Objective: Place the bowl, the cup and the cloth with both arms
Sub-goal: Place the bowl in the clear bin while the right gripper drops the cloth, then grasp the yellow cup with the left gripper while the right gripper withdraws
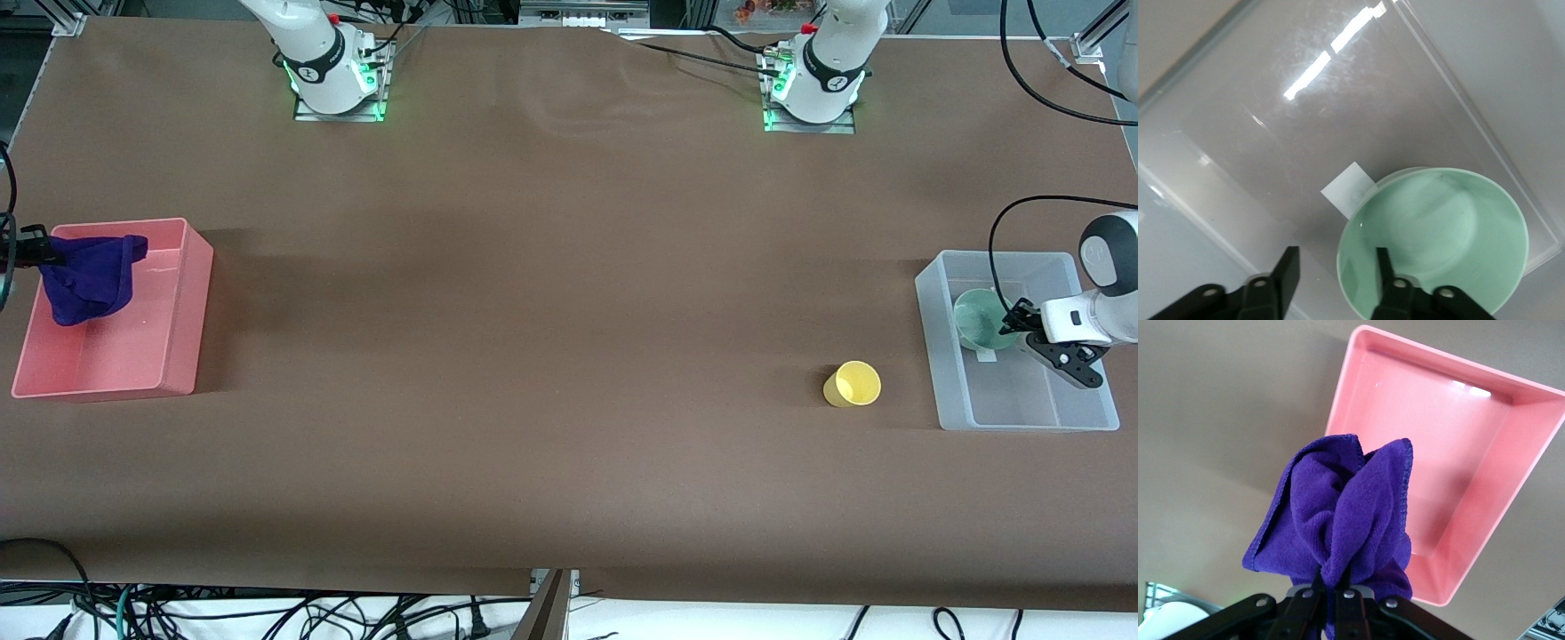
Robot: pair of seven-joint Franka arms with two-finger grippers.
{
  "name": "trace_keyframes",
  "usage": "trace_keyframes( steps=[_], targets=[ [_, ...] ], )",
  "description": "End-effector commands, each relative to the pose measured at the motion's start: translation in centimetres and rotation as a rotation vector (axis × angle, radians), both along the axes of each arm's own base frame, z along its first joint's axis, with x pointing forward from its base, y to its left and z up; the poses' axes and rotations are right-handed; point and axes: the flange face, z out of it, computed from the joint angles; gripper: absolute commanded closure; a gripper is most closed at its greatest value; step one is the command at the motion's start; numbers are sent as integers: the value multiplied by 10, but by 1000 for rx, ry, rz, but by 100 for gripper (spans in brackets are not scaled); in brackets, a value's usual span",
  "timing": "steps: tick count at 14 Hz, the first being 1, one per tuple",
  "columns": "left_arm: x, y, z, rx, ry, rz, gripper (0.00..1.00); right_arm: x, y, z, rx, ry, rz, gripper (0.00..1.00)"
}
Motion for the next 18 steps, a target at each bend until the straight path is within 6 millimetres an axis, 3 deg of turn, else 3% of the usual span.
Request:
trace_keyframes(
  steps=[1,3,4,5,9,11,14,16,18],
  targets=[
    [3,-3,54,19,-7,-54,0,0,-13,-35,-4,-7,10,100],
    [8,-30,96,16,2,-83,0,0,-15,-57,-3,3,7,100],
    [13,-56,126,-3,-14,-85,0,-4,-18,-71,2,12,3,100],
    [19,-78,144,-10,-40,-93,0,-8,-18,-83,1,10,3,100],
    [42,-164,152,-25,-85,117,0,-16,-20,-117,-4,2,5,100],
    [51,-209,122,-37,-56,268,0,-16,-21,-139,-12,-5,9,100],
    [71,-260,82,-81,-122,463,0,-12,-23,-154,-23,-20,25,100],
    [78,-271,37,-118,-133,536,0,-14,-39,-164,-30,-41,36,100],
    [82,-257,4,-149,-169,567,1,-12,-42,-174,-32,-47,46,100]
  ],
)
